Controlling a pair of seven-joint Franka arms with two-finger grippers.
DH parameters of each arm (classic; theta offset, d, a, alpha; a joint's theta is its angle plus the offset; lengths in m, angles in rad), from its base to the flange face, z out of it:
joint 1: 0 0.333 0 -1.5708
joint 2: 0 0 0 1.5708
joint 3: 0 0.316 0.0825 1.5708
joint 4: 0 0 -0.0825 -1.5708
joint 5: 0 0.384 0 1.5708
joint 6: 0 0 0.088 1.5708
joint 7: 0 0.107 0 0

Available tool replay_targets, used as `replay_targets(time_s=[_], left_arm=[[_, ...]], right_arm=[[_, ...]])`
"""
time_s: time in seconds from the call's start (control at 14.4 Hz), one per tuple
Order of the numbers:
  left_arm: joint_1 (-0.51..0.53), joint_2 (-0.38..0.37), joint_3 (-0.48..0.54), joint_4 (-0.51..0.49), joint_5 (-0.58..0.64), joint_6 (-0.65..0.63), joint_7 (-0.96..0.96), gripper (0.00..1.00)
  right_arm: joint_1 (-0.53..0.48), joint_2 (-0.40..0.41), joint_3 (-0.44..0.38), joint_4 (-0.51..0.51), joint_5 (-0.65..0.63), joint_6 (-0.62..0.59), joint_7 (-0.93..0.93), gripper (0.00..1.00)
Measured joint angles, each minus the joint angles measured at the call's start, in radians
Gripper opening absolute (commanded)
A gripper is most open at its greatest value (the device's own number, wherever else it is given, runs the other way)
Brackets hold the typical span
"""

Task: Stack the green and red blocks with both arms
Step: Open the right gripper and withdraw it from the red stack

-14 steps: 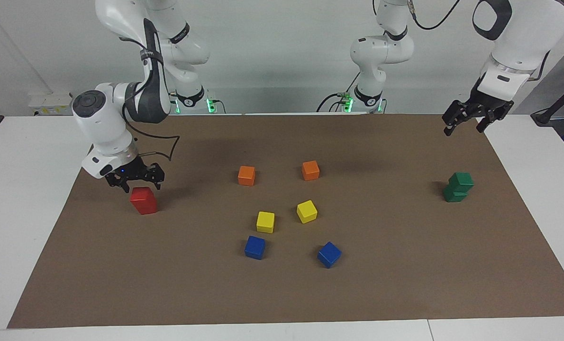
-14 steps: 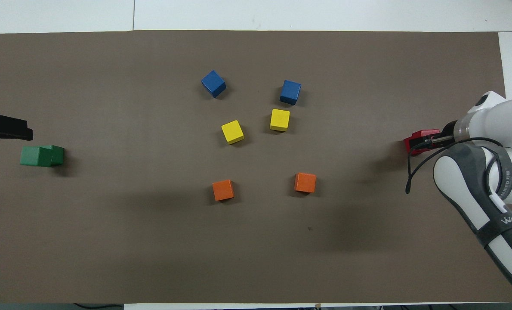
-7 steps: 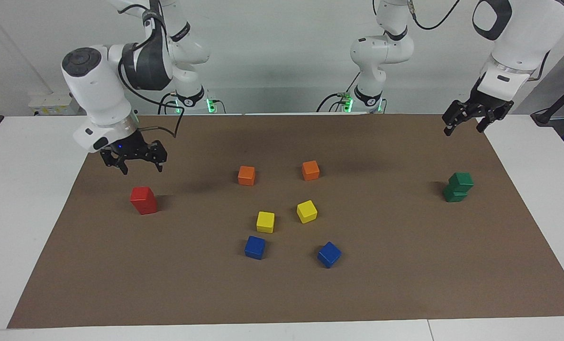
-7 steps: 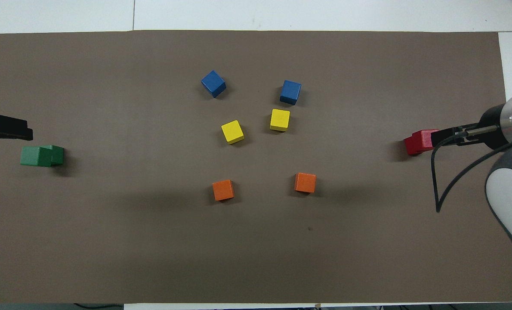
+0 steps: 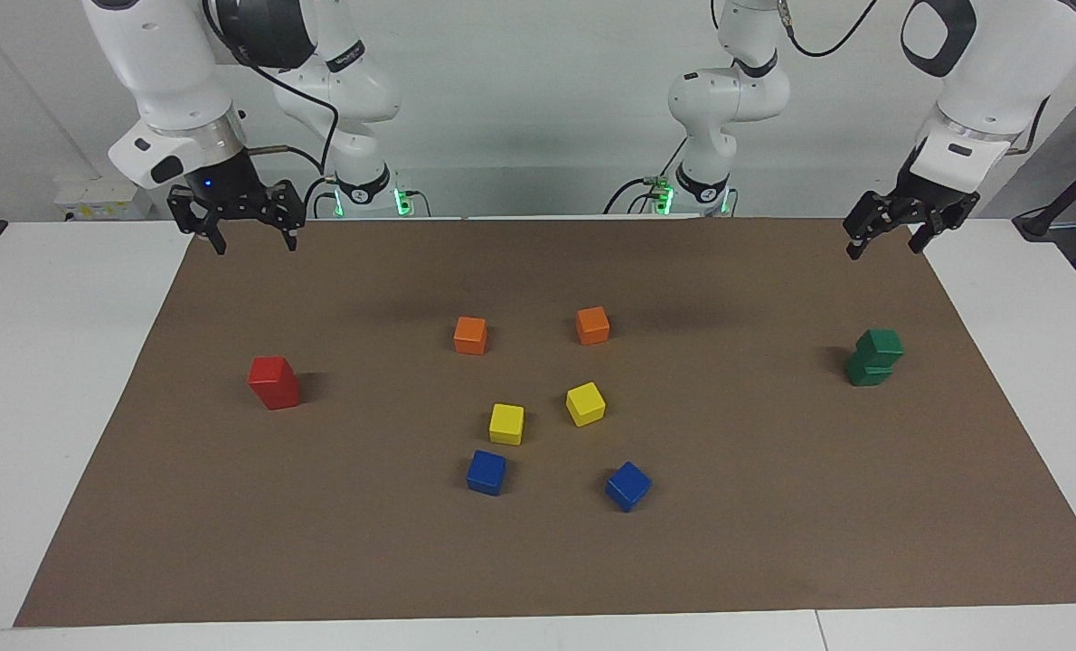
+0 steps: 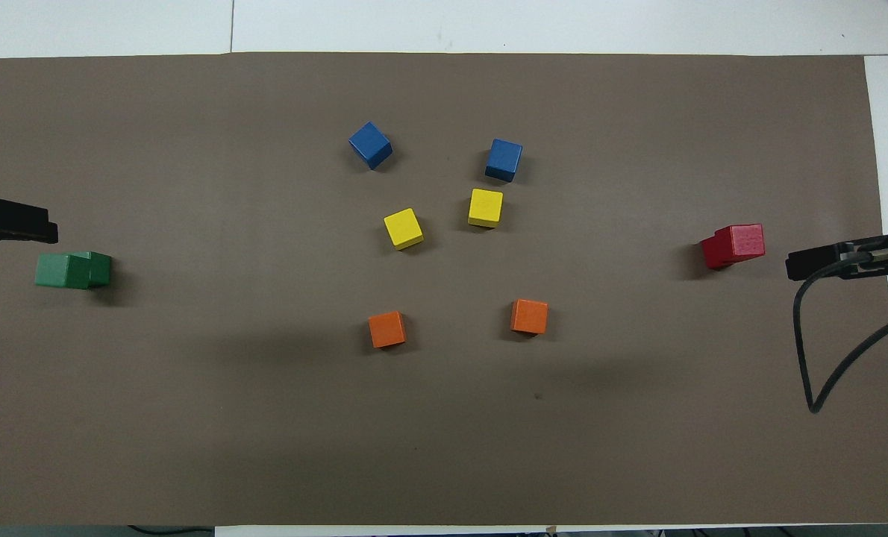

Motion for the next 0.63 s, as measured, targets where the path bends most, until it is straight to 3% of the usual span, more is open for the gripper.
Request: replay_targets(time_s=[0.28,0.63], left_arm=[[0.000,0.000,0.000,0.000,-0.008,0.000,0.000,1.00],[0.000,0.000,0.000,0.000,-0.009,0.000,0.000,1.00]], right_arm=[[-0.004,0.052,-0.001,0.054,0.014,-0.022,0.010,1.00],[-0.004,0.061,-0.001,0.070,0.014,-0.026,0.010,1.00]])
